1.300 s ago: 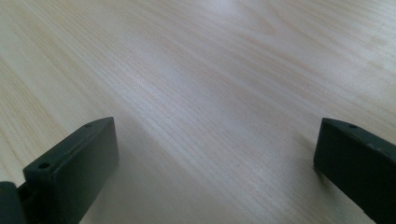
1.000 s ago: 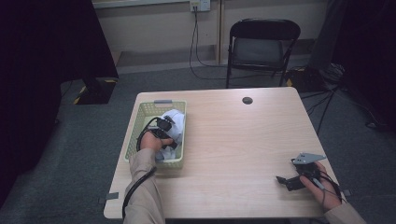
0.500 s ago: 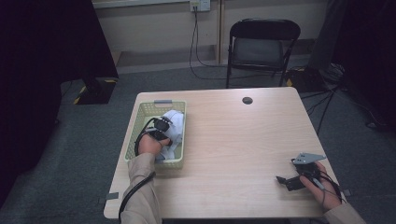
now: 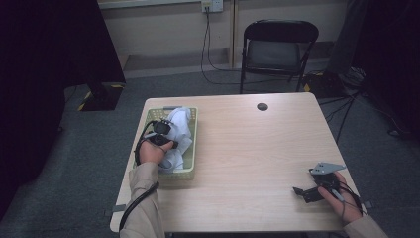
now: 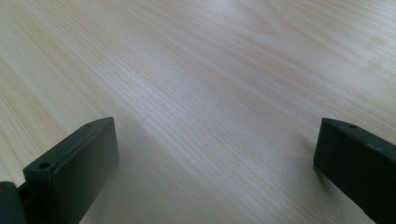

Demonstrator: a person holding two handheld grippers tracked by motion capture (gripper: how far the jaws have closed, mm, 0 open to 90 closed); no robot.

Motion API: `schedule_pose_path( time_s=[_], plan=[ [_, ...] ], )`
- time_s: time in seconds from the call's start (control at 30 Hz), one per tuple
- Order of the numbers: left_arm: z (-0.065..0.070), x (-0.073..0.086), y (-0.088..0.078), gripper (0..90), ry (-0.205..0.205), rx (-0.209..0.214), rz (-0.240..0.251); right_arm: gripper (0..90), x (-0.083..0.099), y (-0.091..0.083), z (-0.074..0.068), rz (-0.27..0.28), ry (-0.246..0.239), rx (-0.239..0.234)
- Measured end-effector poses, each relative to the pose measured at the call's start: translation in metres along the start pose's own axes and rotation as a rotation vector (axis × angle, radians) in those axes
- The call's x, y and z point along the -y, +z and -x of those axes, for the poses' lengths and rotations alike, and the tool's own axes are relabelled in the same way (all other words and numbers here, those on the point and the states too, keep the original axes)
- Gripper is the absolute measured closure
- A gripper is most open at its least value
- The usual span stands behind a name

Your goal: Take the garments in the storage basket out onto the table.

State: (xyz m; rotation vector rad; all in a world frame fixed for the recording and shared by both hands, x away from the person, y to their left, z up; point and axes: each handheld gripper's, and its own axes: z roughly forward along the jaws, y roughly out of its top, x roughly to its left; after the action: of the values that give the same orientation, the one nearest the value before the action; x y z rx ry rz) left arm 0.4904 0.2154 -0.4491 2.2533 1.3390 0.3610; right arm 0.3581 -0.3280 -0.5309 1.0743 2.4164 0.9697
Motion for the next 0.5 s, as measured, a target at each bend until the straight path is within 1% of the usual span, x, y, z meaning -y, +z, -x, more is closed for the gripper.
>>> schedule_pose_path(
  time_s=[0.13, 0.17, 0.23, 0.33, 0.4, 0.5],
  plan=[
    [0.0, -0.003, -0.012, 59.4, -0.014, 0.016, 0.057, 0.0, 0.0, 0.0, 0.0, 0.0, 0.0, 0.0],
    [-0.001, -0.003, -0.014, 59.4, -0.008, 0.016, 0.062, 0.0, 0.0, 0.0, 0.0, 0.0, 0.0, 0.0],
    [0.0, -0.005, -0.018, 59.4, -0.013, 0.017, 0.077, 0.0, 0.0, 0.0, 0.0, 0.0, 0.0, 0.0],
    [0.001, -0.006, -0.025, 59.4, -0.01, 0.019, 0.095, 0.0, 0.0, 0.0, 0.0, 0.0, 0.0, 0.0],
    [0.002, -0.007, -0.029, 59.4, -0.014, 0.037, 0.11, 0.0, 0.0, 0.0, 0.0, 0.0, 0.0, 0.0],
    [0.004, -0.009, -0.036, 59.4, -0.01, 0.04, 0.129, 0.0, 0.0, 0.0, 0.0, 0.0, 0.001, 0.001]
  ],
)
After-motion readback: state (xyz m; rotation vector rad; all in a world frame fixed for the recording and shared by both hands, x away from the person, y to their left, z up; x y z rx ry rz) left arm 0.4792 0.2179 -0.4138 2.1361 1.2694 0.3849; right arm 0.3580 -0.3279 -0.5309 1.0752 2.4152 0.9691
